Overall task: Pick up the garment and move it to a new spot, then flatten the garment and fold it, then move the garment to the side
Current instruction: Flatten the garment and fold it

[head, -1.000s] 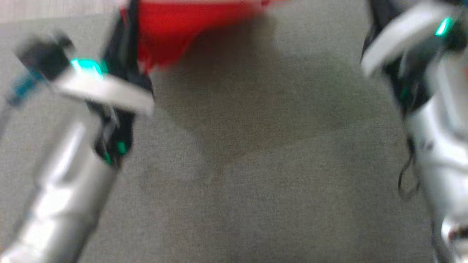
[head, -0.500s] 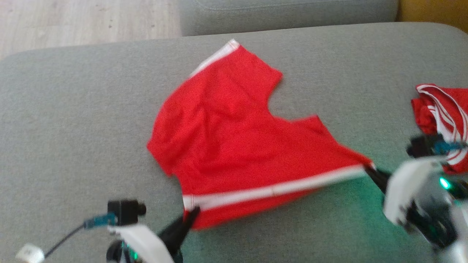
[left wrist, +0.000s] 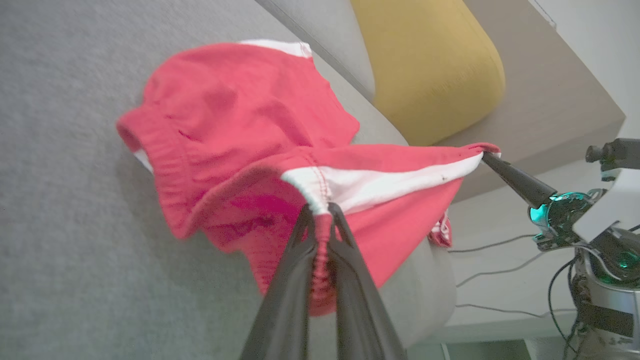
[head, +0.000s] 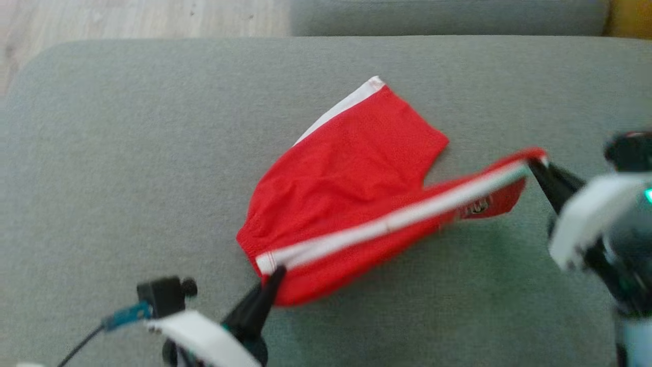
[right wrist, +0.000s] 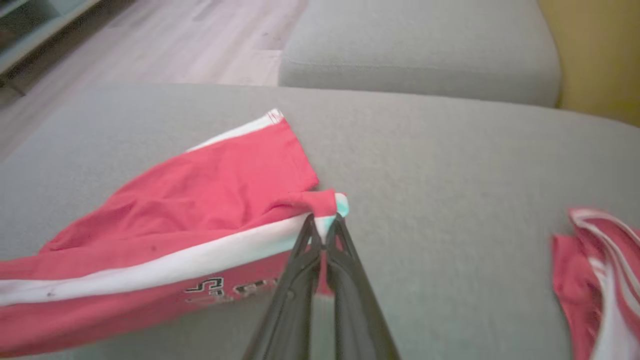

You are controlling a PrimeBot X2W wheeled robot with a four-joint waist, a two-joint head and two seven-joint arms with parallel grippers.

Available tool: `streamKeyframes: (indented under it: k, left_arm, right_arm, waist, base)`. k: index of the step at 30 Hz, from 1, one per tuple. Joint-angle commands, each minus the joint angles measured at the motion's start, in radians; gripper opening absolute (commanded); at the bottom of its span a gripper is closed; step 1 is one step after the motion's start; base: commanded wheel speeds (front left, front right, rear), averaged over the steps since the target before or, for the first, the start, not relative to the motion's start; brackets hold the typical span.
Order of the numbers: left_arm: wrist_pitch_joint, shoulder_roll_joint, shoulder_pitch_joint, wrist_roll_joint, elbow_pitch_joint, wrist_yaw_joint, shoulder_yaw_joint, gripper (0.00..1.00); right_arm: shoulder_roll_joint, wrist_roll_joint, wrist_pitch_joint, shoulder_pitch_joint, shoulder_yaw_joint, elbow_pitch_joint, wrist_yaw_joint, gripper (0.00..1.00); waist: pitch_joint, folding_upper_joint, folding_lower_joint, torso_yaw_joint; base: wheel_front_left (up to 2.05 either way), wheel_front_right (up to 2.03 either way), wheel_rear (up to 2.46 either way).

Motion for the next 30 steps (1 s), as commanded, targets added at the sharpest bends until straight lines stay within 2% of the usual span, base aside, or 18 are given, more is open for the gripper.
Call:
streamKeyframes:
  k: [1,7,8,13,19,20,21,22,23,27,30]
  left_arm:
    - [-0.028,-0.013,-0.095,0.016,0.013,0.001,0.054,0.0]
    - [-0.086,-0.145,-0.248,0.055,0.218,0.008,0.071,0.0]
    - [-0.107,-0.183,-0.292,0.067,0.291,0.006,0.074,0.0]
    - [-0.16,-0.256,-0.364,0.089,0.449,-0.001,0.078,0.0]
    - [-0.21,-0.329,-0.409,0.094,0.573,-0.052,0.067,0.0]
    - [-0.218,-0.339,-0.416,0.095,0.59,-0.061,0.066,0.07]
    - [-0.225,-0.348,-0.422,0.097,0.605,-0.068,0.065,0.2]
    - [-0.238,-0.356,-0.429,0.099,0.621,-0.072,0.067,0.49]
    - [-0.25,-0.365,-0.435,0.099,0.636,-0.076,0.071,1.0]
    - [-0.271,-0.385,-0.459,0.107,0.689,-0.097,0.065,1.0]
    - [-0.269,-0.387,-0.455,0.109,0.711,-0.113,0.052,1.0]
  right_arm:
    - [-0.032,0.016,-0.032,-0.111,0.048,0.034,0.007,0.0]
    - [-0.058,0.048,-0.149,-0.4,0.195,0.406,0.007,0.0]
    - [-0.055,0.062,-0.195,-0.481,0.237,0.513,0.007,0.0]
    - [-0.038,0.074,-0.321,-0.652,0.313,0.746,0.007,0.0]
    - [-0.028,0.076,-0.465,-0.78,0.381,0.967,0.007,0.0]
    - [-0.026,0.077,-0.488,-0.797,0.391,1.0,0.007,0.0]
    - [-0.024,0.08,-0.508,-0.812,0.4,1.032,0.007,0.42]
    - [-0.02,0.083,-0.533,-0.828,0.405,1.062,0.007,1.0]
    - [-0.017,0.084,-0.565,-0.843,0.411,1.087,0.007,1.0]
    - [-0.003,0.102,-0.673,-0.882,0.437,1.176,0.007,1.0]
    - [0.001,0.132,-0.708,-0.892,0.471,1.225,0.007,1.0]
  waist:
    - [0.013,0.0,0.0,0.018]
    - [0.054,0.0,0.0,0.08]
    - [0.069,0.0,0.0,0.101]
    - [0.105,0.0,0.0,0.141]
    - [0.122,0.0,0.0,0.183]
    - [0.124,0.0,0.0,0.188]
    - [0.125,0.0,0.0,0.191]
    - [0.127,0.0,0.0,0.194]
    - [0.128,0.0,0.0,0.196]
    - [0.12,0.0,0.0,0.199]
    - [0.101,0.0,0.0,0.19]
  base:
    - [0.0,0.0,0.0]
    - [0.0,0.0,0.0]
    - [0.0,0.0,0.0]
    - [0.0,0.0,0.0]
    - [0.0,0.0,0.0]
    - [0.0,0.0,0.0]
    - [0.0,0.0,0.0]
    - [0.0,0.0,0.0]
    - [0.0,0.0,0.0]
    - [0.0,0.0,0.0]
    - [0.0,0.0,0.0]
